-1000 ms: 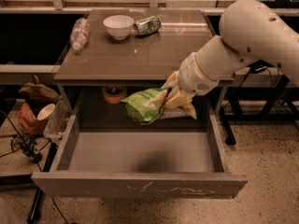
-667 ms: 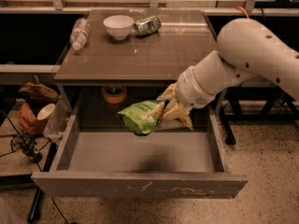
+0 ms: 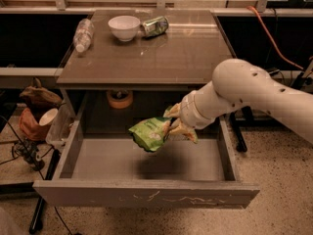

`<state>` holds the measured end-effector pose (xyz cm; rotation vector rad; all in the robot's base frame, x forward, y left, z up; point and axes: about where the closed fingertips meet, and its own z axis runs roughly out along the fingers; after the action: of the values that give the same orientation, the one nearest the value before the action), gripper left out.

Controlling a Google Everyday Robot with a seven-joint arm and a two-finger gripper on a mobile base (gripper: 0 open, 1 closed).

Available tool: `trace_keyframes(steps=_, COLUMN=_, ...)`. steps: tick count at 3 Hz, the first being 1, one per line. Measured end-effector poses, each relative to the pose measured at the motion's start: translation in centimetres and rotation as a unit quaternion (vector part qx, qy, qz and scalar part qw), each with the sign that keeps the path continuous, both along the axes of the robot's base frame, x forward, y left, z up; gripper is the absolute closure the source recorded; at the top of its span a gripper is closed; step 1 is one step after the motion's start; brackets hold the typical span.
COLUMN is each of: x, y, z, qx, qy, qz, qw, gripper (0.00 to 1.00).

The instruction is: Place green rice chip bag into top drawer

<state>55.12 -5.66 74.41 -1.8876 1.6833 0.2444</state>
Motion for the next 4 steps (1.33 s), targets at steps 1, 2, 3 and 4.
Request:
trace_keyframes(steps=1, x=1.8, y=-0.4, z=-3.1, qx=-0.026, qy=-0.024, qz=-0.030, qw=0.9989, gripper=1.00)
trace_keyframes(steps=2, x=3.0, y=0.0, z=-5.4, qx=-0.031, qy=-0.026, qz=-0.036, qw=0.9985, gripper=1.00)
trace_keyframes(steps=3, x=3.5, y=1.5, z=-7.5, qx=-0.015, qy=0.010, qz=-0.004, qw=0.9998, gripper=1.00)
trace_keyframes(steps=4, x=3.4, y=2.5, z=-9.1, qx=-0.003, qy=0.040, qz=0.024, qw=0.9989, gripper=1.00)
